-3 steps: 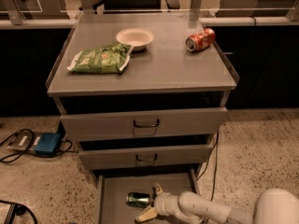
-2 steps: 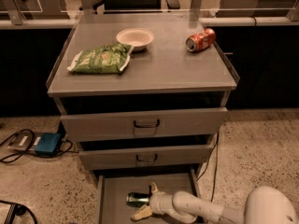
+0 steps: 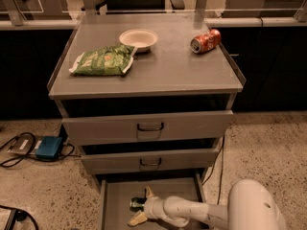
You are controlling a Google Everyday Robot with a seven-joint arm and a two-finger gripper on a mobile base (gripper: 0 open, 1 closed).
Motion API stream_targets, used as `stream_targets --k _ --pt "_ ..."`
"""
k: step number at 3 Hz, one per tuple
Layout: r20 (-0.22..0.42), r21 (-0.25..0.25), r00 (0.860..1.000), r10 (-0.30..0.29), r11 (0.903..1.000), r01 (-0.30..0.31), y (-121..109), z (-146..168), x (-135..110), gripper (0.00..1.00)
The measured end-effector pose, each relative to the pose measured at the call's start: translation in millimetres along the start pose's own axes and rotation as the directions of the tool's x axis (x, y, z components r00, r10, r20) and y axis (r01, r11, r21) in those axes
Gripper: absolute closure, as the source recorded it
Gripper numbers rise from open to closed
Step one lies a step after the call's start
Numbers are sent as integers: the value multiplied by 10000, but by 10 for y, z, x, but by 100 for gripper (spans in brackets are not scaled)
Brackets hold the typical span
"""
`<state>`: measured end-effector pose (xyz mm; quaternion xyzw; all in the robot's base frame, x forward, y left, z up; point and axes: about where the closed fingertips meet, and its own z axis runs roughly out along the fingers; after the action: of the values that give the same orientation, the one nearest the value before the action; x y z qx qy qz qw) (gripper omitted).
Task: Pick green can from bottom drawer and place on counter
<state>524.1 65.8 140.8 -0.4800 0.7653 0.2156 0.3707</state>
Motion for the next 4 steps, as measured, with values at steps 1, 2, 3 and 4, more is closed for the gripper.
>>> stream_targets --k 1,2,3,4 --pt "-391 280 9992 -92 9996 103 -37 124 156 0" --pt "-400 303 9991 -103 9995 115 -41 129 156 19" --pt "-400 302 9991 -103 9995 115 -41 129 156 50" --pt "-400 302 9991 -103 9995 115 -40 129 156 73"
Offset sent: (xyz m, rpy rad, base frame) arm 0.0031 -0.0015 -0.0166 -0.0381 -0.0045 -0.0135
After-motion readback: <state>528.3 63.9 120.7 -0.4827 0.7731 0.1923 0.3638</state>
